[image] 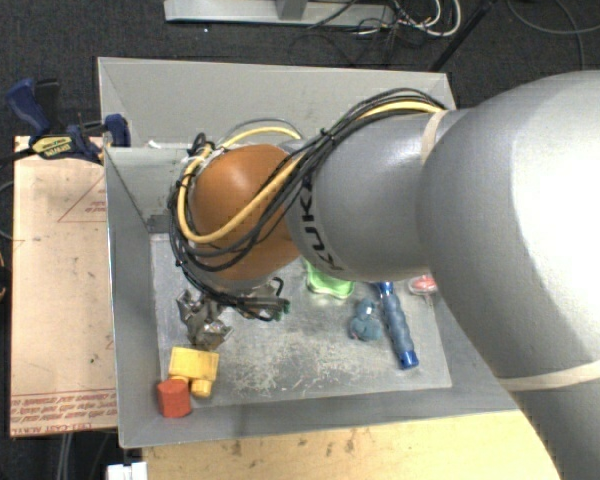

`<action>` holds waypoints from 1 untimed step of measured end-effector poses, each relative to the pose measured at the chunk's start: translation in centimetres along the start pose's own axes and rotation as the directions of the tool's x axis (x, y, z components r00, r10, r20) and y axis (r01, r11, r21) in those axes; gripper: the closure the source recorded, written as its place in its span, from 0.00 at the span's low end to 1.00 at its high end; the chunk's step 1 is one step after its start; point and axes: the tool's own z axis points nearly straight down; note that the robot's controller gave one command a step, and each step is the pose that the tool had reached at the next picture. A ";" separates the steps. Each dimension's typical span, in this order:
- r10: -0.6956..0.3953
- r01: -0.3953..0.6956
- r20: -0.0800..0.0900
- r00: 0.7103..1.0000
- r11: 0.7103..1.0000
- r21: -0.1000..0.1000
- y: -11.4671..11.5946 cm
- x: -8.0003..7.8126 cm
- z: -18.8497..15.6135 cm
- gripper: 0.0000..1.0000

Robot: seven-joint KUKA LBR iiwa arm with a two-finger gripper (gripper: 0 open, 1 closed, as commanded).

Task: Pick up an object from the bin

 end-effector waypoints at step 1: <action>0.001 -0.001 0.000 1.000 1.000 -0.001 0.0 0.0 0.0 0.00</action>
Offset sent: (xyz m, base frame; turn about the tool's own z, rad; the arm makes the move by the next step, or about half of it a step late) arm 0.0000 0.0000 0.0000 0.0000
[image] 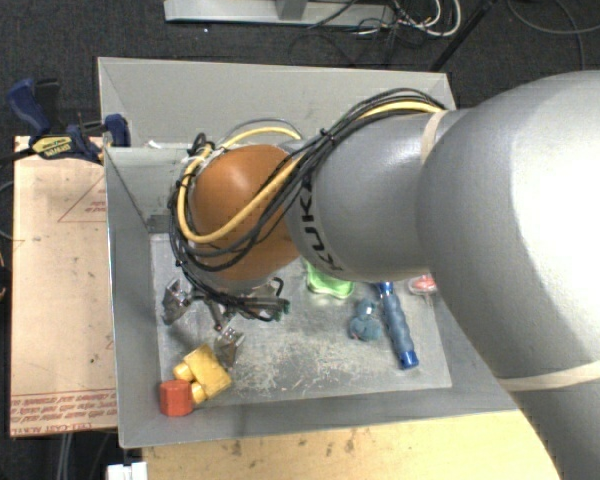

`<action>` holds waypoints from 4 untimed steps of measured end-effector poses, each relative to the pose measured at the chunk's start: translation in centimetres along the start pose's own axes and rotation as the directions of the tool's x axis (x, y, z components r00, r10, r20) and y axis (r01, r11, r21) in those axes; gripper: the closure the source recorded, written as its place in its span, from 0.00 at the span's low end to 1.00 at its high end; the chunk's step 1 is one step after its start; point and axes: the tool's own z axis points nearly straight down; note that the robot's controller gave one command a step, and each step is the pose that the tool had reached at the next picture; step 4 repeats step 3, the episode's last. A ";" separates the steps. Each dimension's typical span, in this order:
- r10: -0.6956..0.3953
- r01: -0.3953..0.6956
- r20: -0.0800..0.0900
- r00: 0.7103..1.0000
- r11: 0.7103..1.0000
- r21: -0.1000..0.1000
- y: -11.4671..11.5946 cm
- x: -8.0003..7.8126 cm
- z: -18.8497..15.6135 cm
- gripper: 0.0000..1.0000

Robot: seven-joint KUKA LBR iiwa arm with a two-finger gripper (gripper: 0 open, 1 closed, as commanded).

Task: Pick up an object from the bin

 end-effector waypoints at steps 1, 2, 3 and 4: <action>-0.383 0.383 0.004 0.924 0.924 0.003 2.6 4.6 1.4 0.00; -0.382 0.382 0.007 0.924 0.924 0.004 2.6 4.4 1.3 1.00; -0.401 0.401 0.005 0.916 0.916 0.006 2.7 3.8 -11.0 1.00; -0.401 0.401 0.005 0.916 0.916 0.006 2.7 3.8 -11.0 1.00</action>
Offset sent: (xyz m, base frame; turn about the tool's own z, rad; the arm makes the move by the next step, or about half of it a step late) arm -0.0517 -0.0172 -0.0172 -0.3953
